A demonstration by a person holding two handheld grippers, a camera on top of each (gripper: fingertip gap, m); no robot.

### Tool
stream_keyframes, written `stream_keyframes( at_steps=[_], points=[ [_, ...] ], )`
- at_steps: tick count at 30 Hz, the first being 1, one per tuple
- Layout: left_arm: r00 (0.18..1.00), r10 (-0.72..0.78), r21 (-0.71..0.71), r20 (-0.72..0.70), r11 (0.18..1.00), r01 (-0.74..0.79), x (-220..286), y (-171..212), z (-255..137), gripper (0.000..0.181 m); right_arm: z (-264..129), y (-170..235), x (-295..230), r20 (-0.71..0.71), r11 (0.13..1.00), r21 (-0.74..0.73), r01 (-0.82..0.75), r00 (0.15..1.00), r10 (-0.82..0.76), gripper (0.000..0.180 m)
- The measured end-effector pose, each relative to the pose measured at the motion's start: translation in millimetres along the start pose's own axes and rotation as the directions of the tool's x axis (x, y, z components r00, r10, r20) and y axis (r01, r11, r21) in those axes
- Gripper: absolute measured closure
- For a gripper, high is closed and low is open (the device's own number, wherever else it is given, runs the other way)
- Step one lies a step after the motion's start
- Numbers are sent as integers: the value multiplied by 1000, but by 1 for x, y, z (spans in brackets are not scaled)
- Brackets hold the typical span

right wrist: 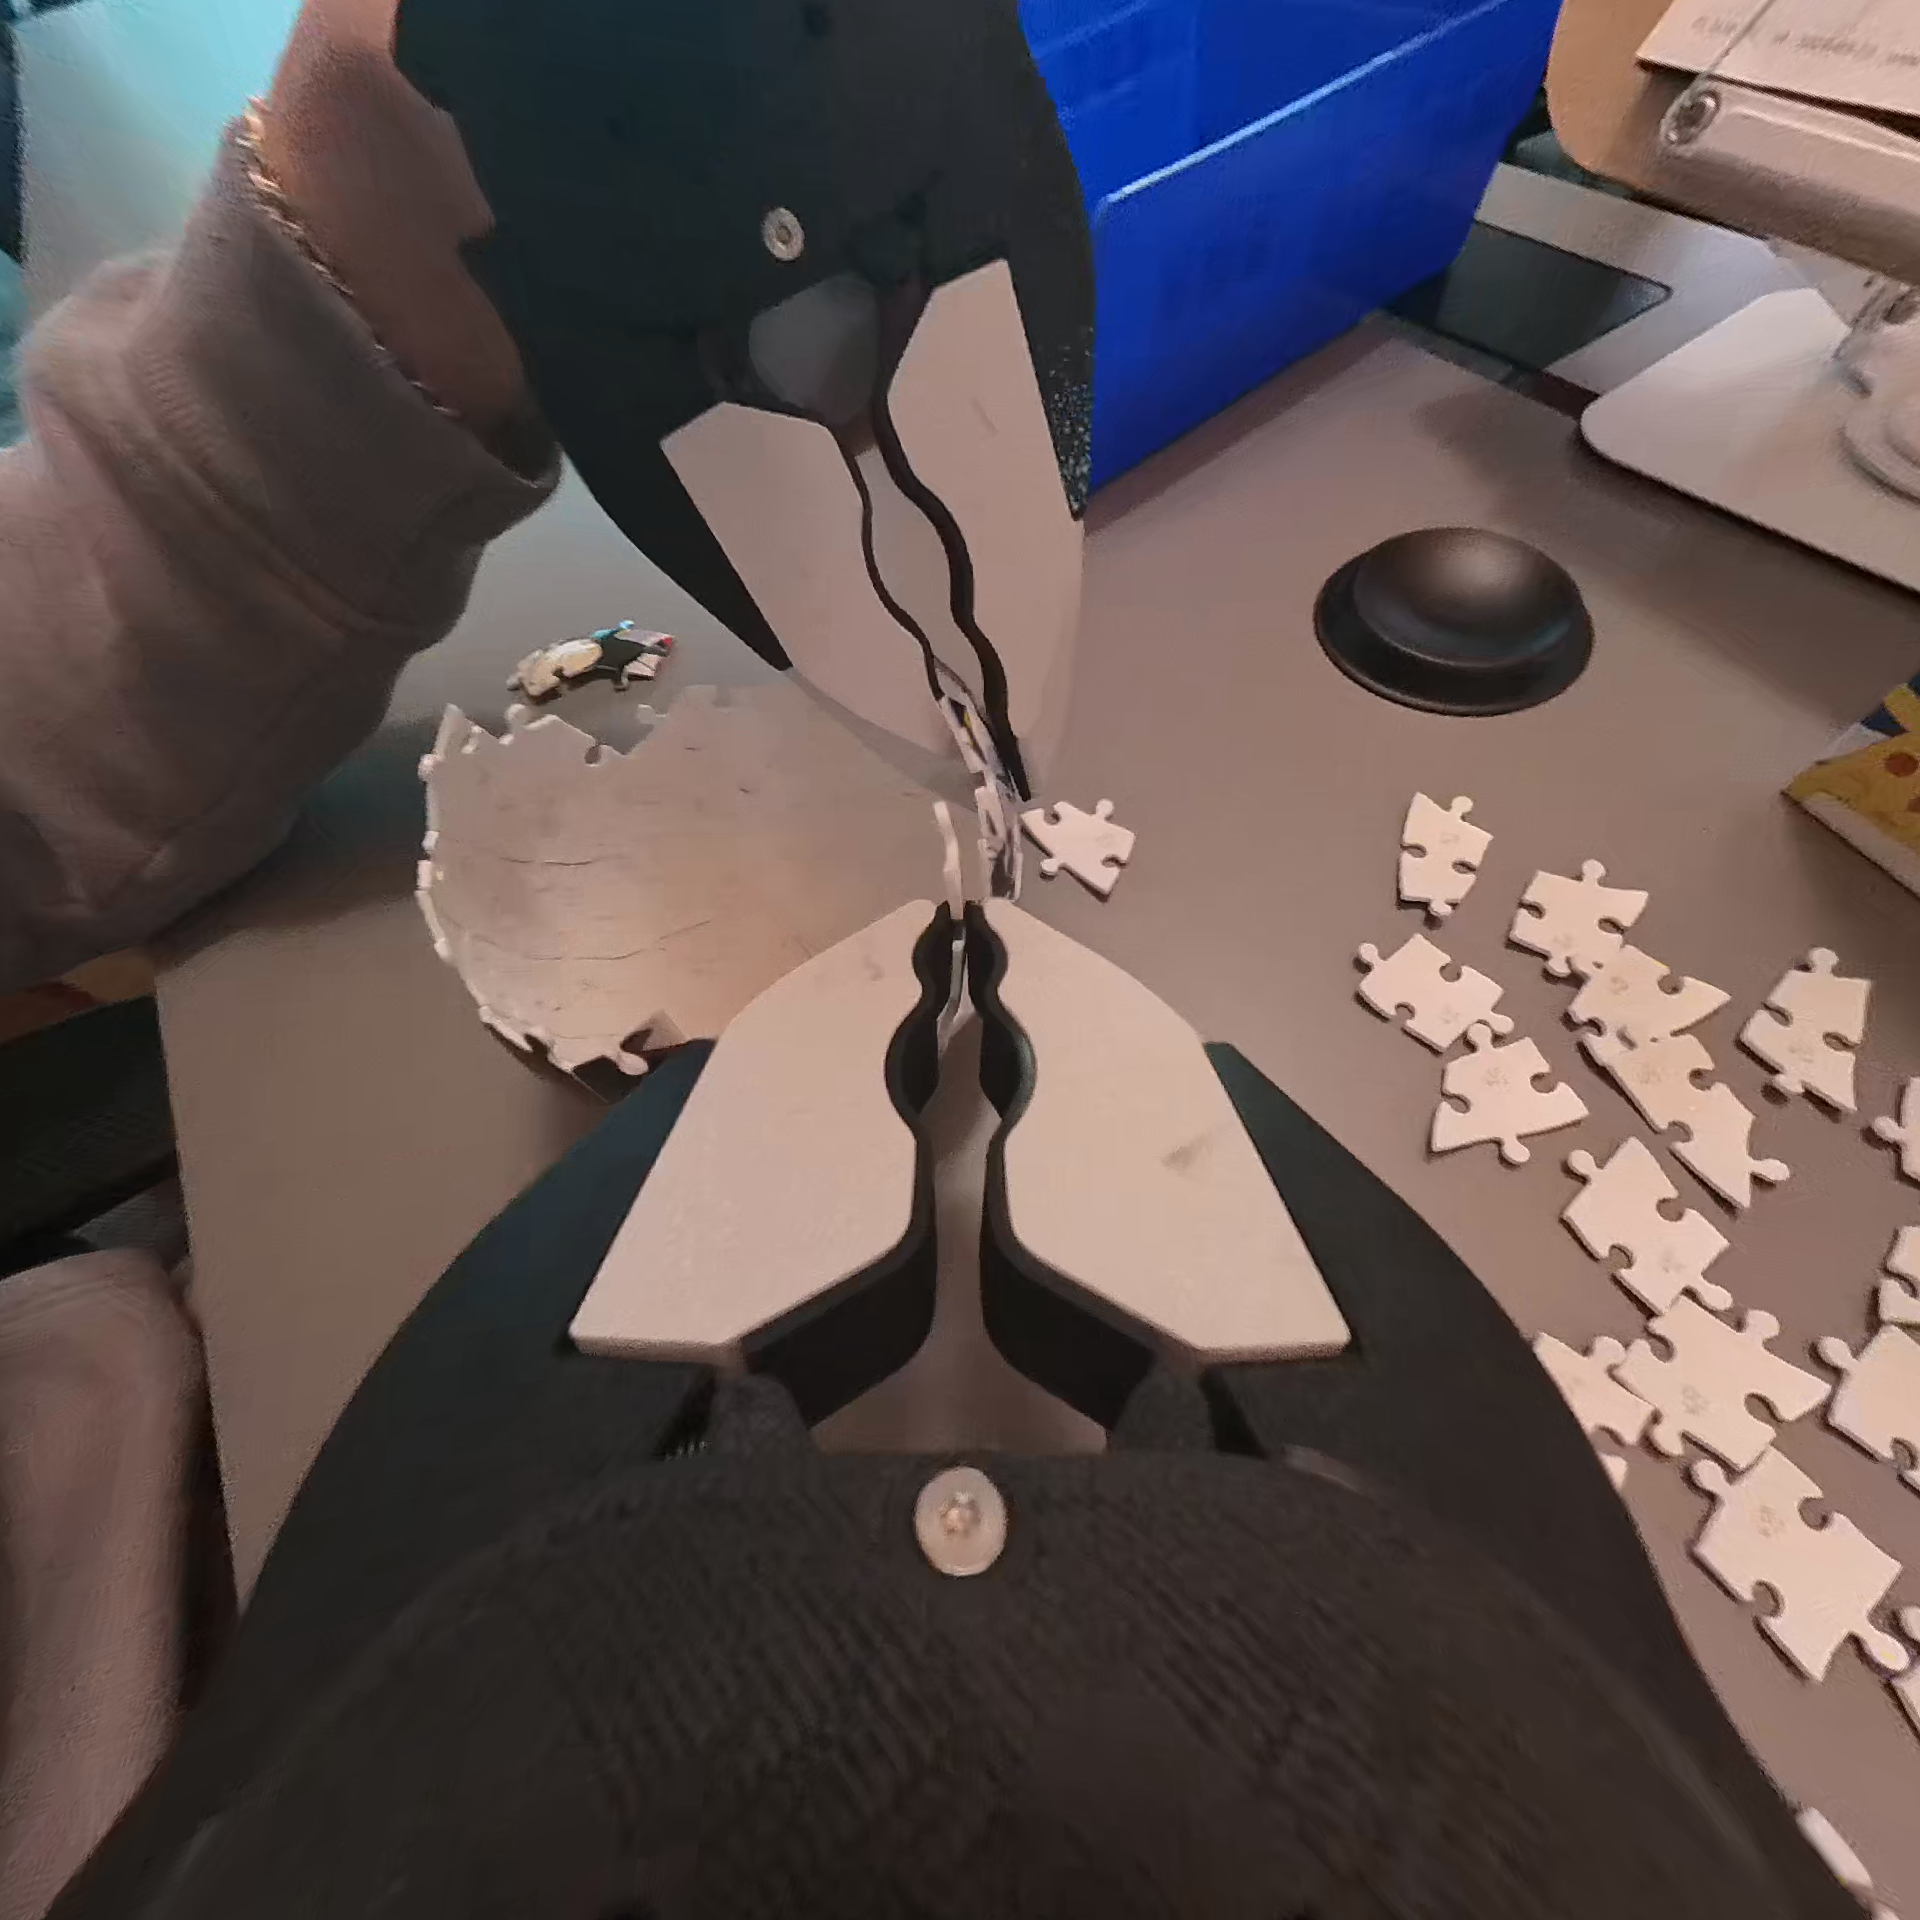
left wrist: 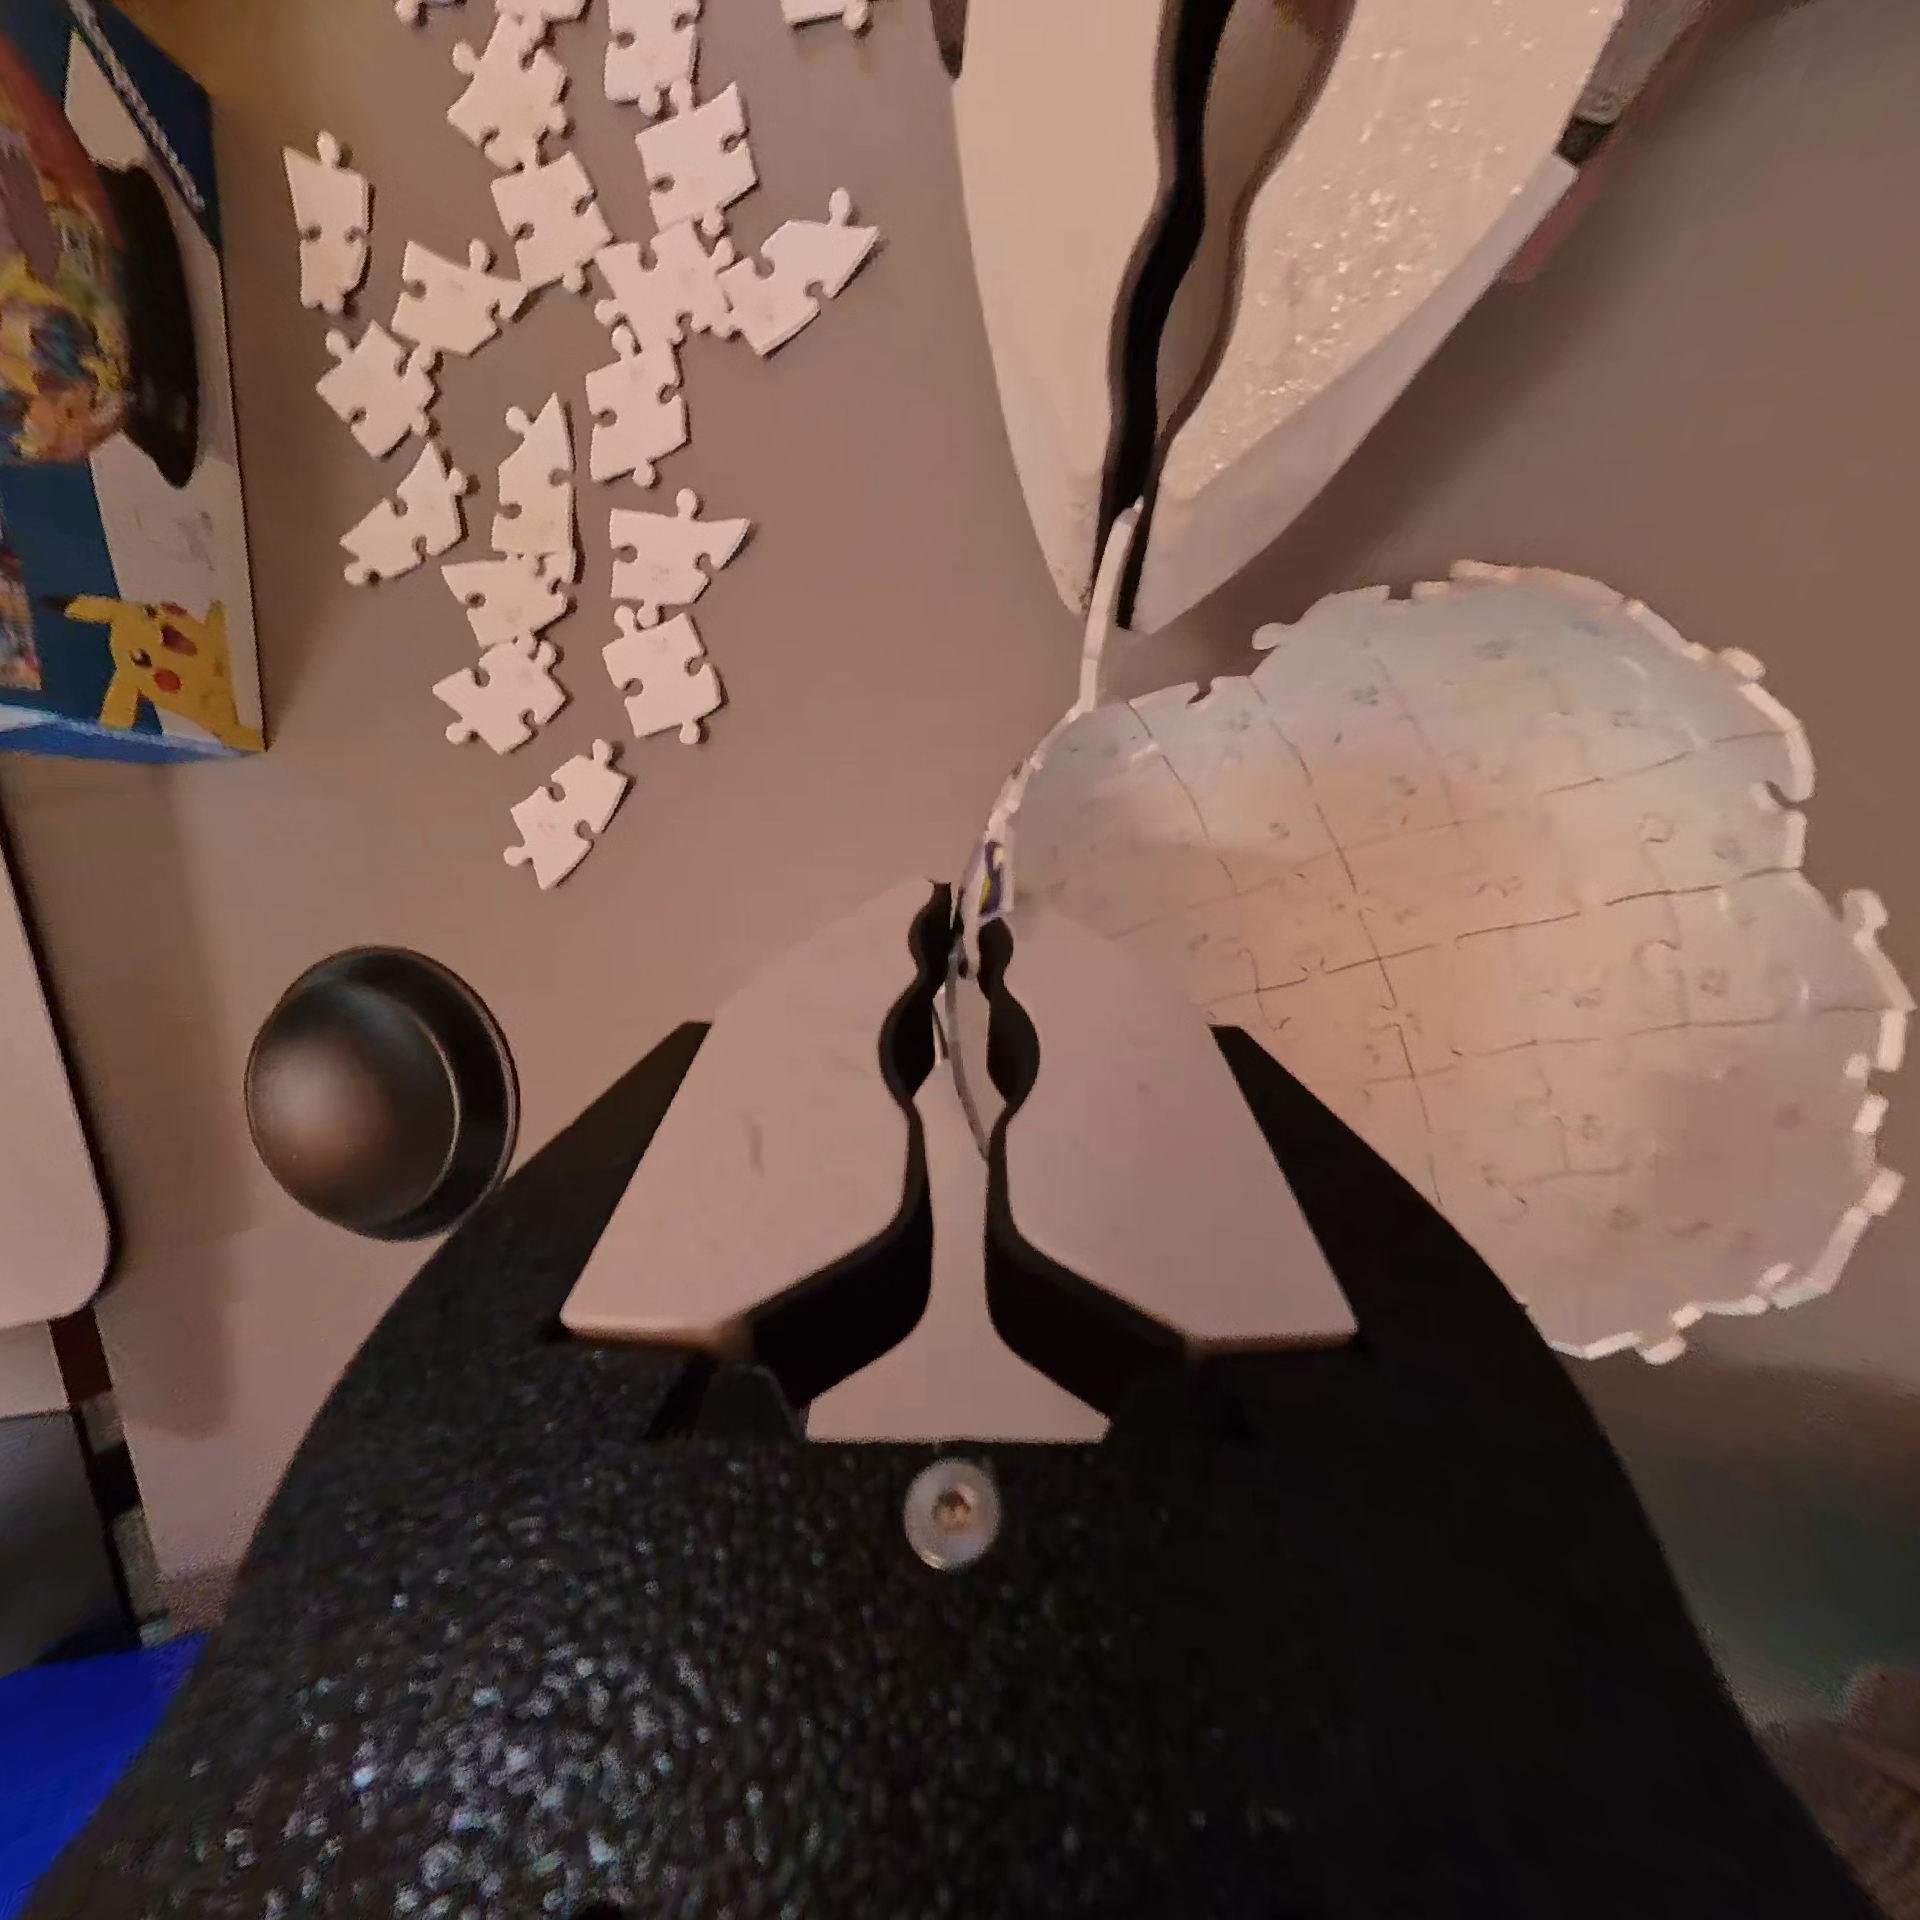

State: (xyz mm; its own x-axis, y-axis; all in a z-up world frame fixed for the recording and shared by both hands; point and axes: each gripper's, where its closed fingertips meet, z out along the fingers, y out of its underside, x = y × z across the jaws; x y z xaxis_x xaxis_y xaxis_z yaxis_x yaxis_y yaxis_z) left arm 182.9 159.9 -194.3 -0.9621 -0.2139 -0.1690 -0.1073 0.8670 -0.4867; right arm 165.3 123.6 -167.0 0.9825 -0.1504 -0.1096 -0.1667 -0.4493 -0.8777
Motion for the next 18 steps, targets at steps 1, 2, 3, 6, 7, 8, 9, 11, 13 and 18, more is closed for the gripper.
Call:
stream_keyframes(
  at_steps=[1, 2, 3, 6, 7, 8, 9, 11, 13, 18],
  points=[
    [1000, -24, -16, 6, 1000, 24, -2, 2, 0, 178, 1, 1, 2, -11, 1000, -11, -2, 1000, 2, 178],
    [999, -50, -33, 9, 998, 50, -3, 5, 1, 178, 2, 0, 4, -19, 1000, -14, -8, 1000, 8, 178],
    [997, -77, -48, 10, 996, 78, -4, 7, 1, 178, 4, -1, 4, -22, 1000, -12, -12, 1000, 12, 178],
    [984, -177, -72, 5, 982, 176, -5, 11, 1, 178, 10, 0, 7, -27, 1000, -28, 6, 1000, -7, 178],
    [977, -215, -82, 5, 973, 214, -6, 13, 1, 178, 12, 2, 10, -32, 999, -43, 17, 999, -19, 178],
    [967, -255, -94, 6, 963, 254, -7, 16, 2, 177, 14, 3, 12, -33, 998, -51, 26, 999, -27, 178],
    [955, -297, -104, 5, 949, 296, -7, 19, 2, 177, 16, 3, 13, -29, 999, -44, 30, 999, -31, 178],
    [931, -366, -116, -4, 925, 363, -8, 23, 3, 177, 20, 1, 14, 13, 999, -27, 29, 1000, -28, 178],
    [912, -409, -108, -19, 908, 404, -8, 24, 3, 177, 23, 0, 17, 44, 999, -25, 22, 999, -21, 178],
    [882, -469, -96, -51, 881, 463, -7, 26, 1, 176, 32, 4, 24, 138, 998, -61, 2, 990, 6, 178]
  ],
)
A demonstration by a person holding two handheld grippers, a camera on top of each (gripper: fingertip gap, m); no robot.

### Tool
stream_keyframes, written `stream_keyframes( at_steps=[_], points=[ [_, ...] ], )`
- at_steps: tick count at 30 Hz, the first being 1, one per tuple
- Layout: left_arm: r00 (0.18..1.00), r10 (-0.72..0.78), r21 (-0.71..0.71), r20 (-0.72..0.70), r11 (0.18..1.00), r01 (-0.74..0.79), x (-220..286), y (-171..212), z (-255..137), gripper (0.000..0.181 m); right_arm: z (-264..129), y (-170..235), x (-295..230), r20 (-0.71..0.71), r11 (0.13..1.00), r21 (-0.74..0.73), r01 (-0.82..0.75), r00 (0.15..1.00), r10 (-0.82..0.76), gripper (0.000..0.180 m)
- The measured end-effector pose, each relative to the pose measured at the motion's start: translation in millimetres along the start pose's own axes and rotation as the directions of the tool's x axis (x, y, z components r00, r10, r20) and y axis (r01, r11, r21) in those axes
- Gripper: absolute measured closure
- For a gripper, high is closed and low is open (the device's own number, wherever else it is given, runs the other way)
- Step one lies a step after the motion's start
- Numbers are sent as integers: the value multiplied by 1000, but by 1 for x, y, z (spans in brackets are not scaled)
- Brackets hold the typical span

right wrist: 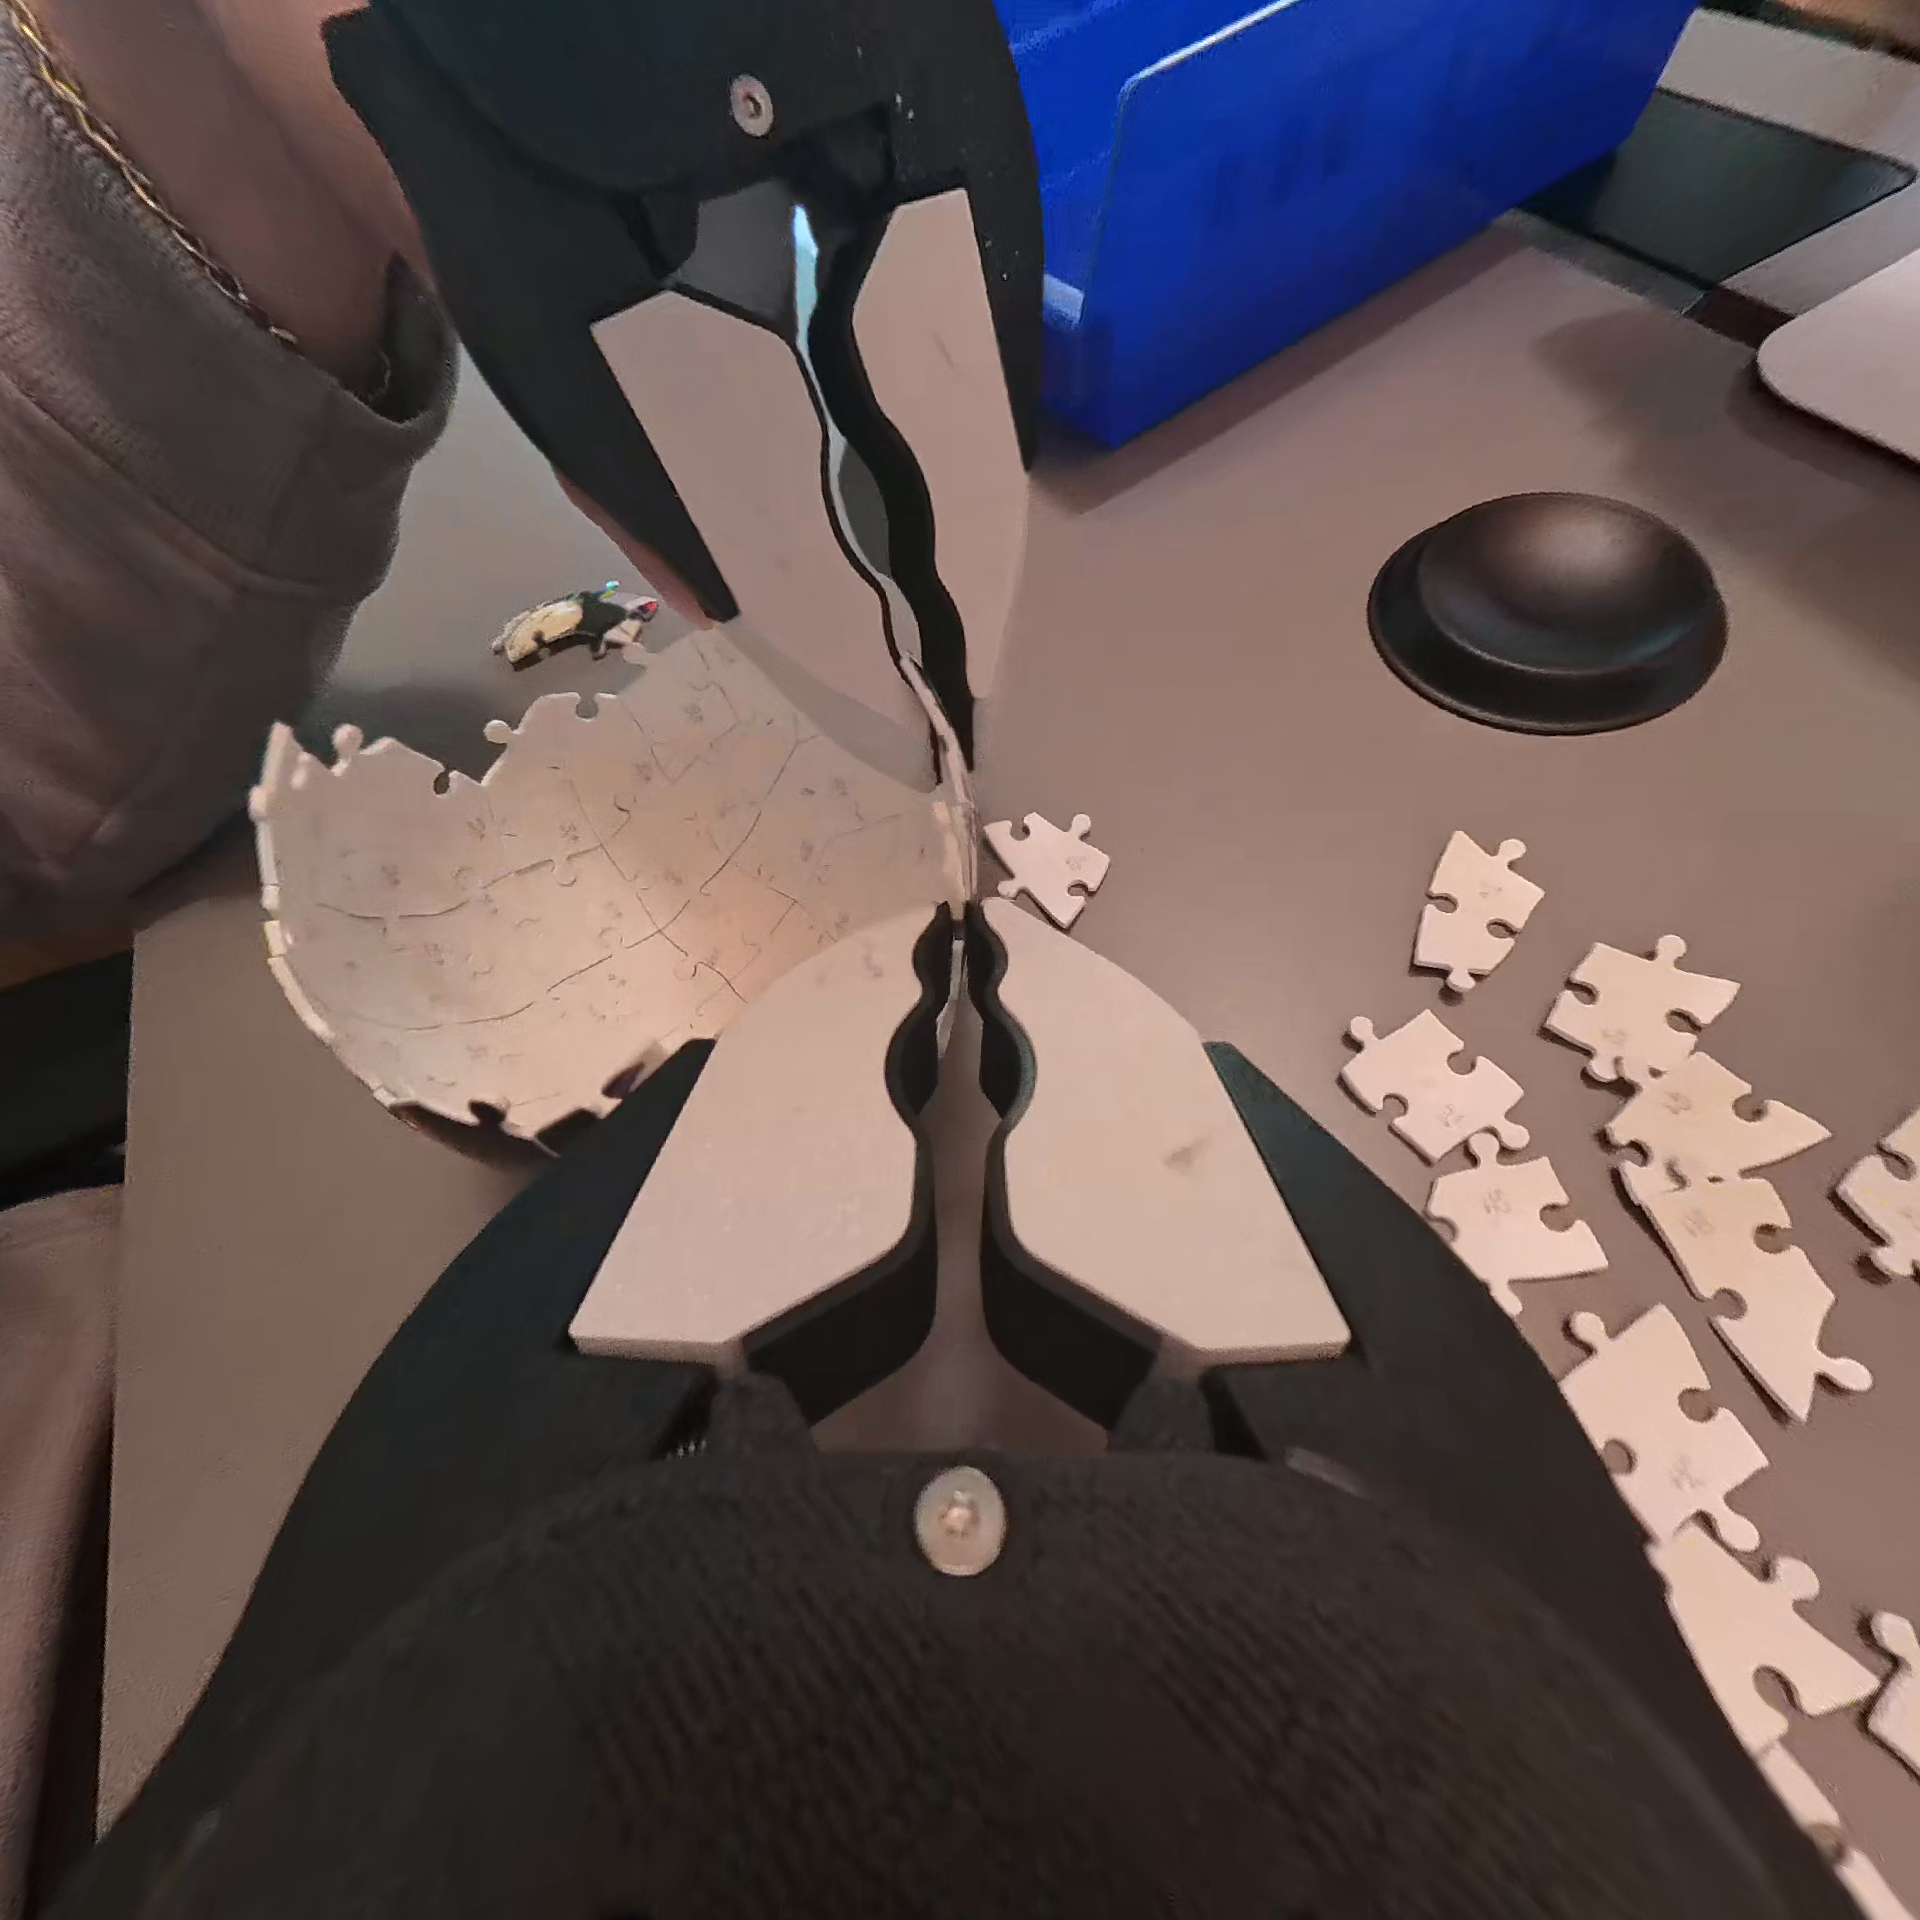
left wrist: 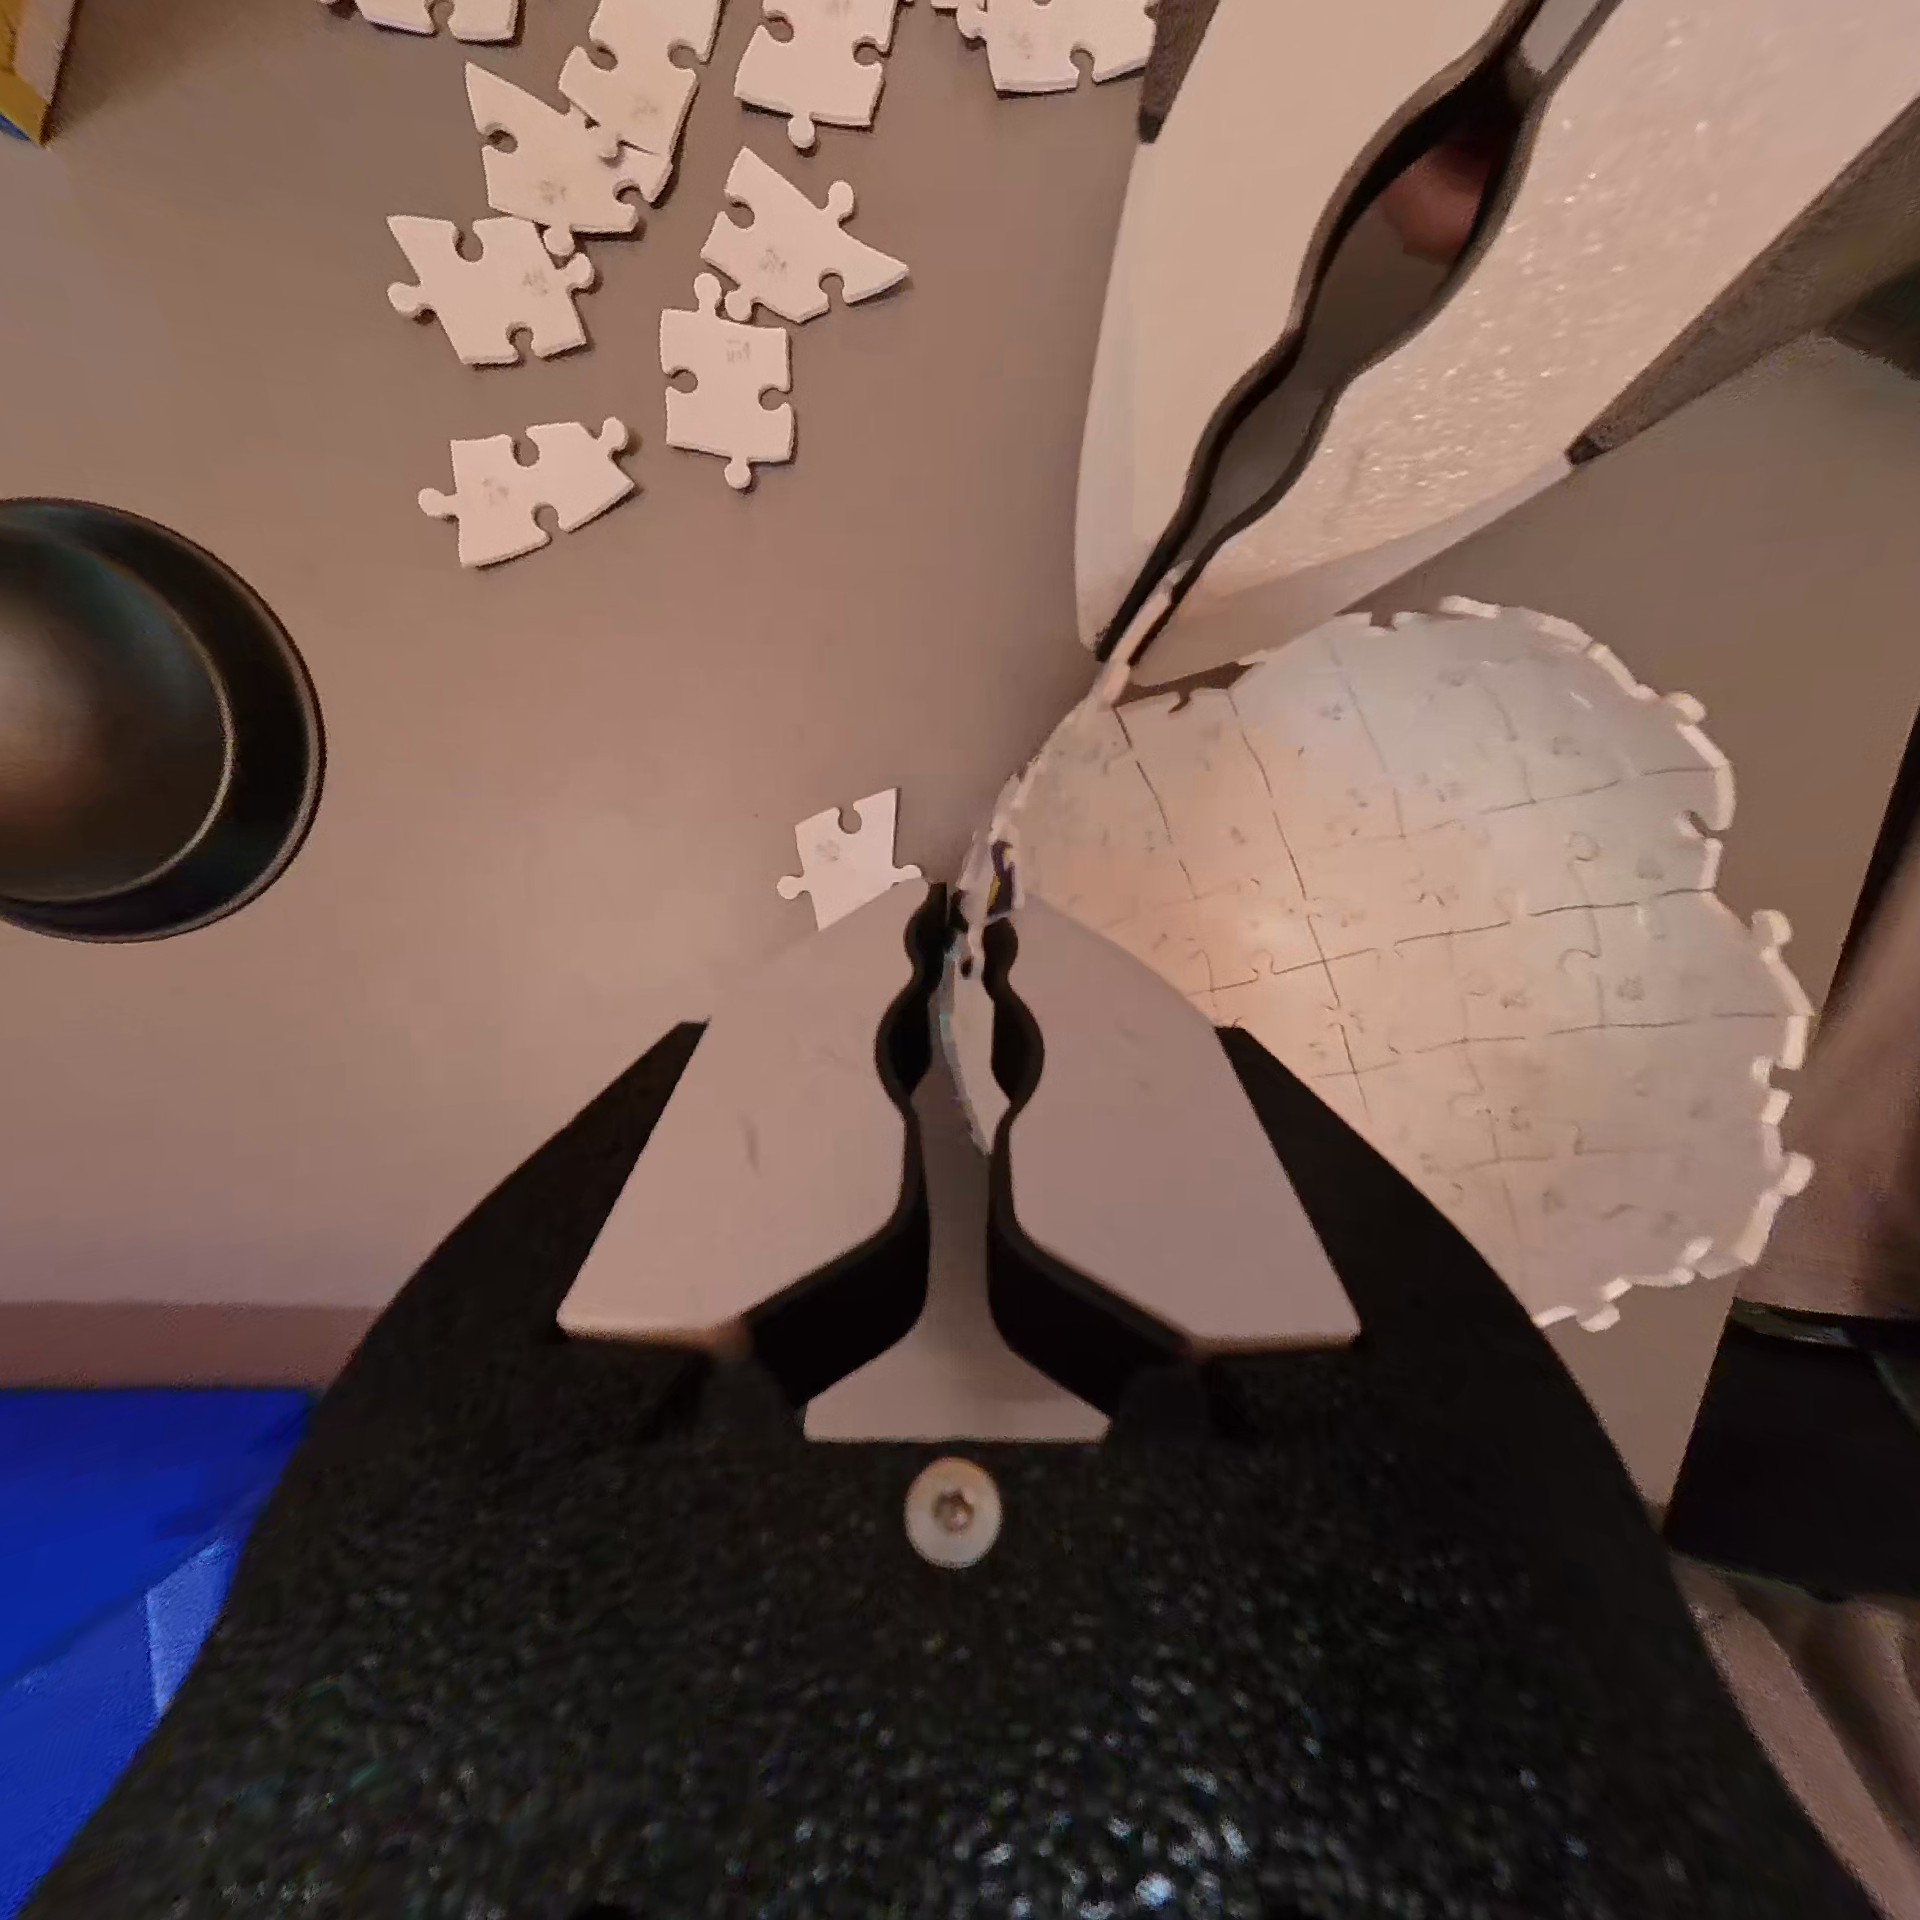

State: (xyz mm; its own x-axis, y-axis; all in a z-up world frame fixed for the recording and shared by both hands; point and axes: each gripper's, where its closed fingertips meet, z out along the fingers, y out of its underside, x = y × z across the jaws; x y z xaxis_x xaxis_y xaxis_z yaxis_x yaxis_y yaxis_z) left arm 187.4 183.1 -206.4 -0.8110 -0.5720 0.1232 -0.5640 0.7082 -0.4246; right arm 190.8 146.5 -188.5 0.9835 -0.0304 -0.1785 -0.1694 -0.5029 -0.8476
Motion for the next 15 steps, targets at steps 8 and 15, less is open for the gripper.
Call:
stream_keyframes(
  at_steps=[8, 15],
  points=[
    [997, -61, 15, -46, 998, 61, -2, 2, 2, 175, 8, -5, 5, 42, 1000, -1, -12, 999, 12, 178],
    [996, -79, 14, -43, 997, 80, -5, 2, 4, 175, 11, -6, 11, -14, 1000, 23, -6, 1000, 7, 178]
  ],
)
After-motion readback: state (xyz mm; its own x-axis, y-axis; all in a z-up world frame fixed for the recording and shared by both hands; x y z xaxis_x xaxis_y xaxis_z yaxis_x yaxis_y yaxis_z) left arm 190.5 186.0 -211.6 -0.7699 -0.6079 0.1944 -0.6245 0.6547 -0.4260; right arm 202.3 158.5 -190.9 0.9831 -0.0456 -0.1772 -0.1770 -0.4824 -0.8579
